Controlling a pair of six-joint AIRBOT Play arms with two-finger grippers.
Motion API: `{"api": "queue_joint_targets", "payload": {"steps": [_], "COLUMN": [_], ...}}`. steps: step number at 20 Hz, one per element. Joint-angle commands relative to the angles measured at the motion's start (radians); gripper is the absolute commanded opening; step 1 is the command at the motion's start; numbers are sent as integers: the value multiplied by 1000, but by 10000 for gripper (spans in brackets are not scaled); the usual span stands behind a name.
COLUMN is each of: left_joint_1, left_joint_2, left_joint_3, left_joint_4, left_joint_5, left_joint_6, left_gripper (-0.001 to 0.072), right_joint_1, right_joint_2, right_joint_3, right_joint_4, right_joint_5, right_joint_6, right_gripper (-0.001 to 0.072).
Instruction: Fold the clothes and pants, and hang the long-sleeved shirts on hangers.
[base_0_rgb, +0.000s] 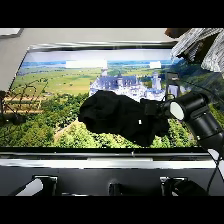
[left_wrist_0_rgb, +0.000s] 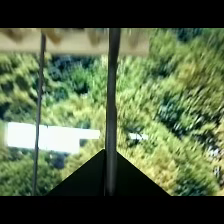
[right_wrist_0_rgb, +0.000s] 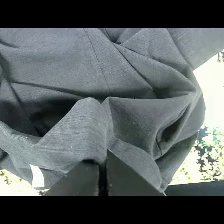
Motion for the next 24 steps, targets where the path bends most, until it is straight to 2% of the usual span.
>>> {"api": "queue_joint_targets", "payload": {"steps": [1,7,12,17,24], "left_joint_1": [-47,-209,-453,-763,-1067], "left_joint_2": [51,193,331,492,692], "left_joint_3": [78,154,131,-35,-128], "left_joint_4": [-35,-35,-35,-35,-36], "left_joint_5": [36,185,46,22,-183], "left_joint_6": [-51,-130,-128,-128,-370], "left_gripper": [17,16,17,15,15], "right_joint_1": [0,0,0,0,0], "right_joint_2": [0,0,-2,-2,-2], "right_joint_3": [0,0,0,0,0], "right_joint_4": [-9,-19,-34,-117,-131], "right_joint_5": [0,-11,-19,-15,-7], "right_joint_6": [1,1,5,63,126], "right_gripper": [25,25,25,25,25]}}
